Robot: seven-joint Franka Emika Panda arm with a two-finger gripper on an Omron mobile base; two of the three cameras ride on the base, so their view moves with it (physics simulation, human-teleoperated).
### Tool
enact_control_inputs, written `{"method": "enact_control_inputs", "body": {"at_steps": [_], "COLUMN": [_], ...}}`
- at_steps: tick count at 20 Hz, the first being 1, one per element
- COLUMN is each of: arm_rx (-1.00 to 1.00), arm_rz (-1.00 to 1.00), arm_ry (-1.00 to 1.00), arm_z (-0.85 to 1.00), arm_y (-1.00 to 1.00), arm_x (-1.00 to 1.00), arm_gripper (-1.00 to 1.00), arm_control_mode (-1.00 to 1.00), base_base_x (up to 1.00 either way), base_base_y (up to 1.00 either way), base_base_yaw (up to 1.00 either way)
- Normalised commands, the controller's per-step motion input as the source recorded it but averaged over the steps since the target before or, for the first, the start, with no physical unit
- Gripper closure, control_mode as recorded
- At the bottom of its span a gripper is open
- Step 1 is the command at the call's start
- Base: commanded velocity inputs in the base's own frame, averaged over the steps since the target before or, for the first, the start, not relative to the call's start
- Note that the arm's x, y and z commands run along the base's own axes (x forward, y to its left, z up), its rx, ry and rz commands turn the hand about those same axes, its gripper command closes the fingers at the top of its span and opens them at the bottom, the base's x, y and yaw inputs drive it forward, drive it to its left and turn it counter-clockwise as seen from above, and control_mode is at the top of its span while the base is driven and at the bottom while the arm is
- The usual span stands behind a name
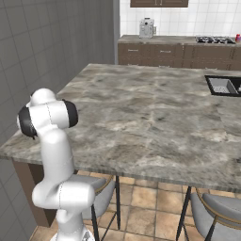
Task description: Four empty soda cans are scattered around the kitchen. Gather all the cans and cluster them next to the stove for recycling.
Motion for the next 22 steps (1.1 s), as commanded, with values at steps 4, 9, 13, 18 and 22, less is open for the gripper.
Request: {"method": "enact_control_inputs", "body": {"at_steps": [4,9,13,18,22], "arm_rx": [0.00,0.00,0.00,0.00,0.00], "arm_rz": [0.00,0.00,0.00,0.00,0.00], "arm_ry": [0.00,0.00,0.00,0.00,0.00], "arm_z": [-0.21,0.11,0.06,0.06,0.02], "arm_y": [0.00,0.00,0.00,-0.01,-0.11], "arm_x": [0.00,-0.02,-0.17,-0.33,-0.03], "arm_gripper": [-1.00,-1.00,-1.00,-1.00,-1.00], "arm_control_mode": [-1.00,-1.00,-1.00,-1.00,-1.00], "base_base_x": [0.00,0.00,0.00,0.00,0.00], "base_base_y": [0.00,0.00,0.00,0.00,0.00], "base_base_yaw": [0.00,0.00,0.00,0.00,0.00]}}
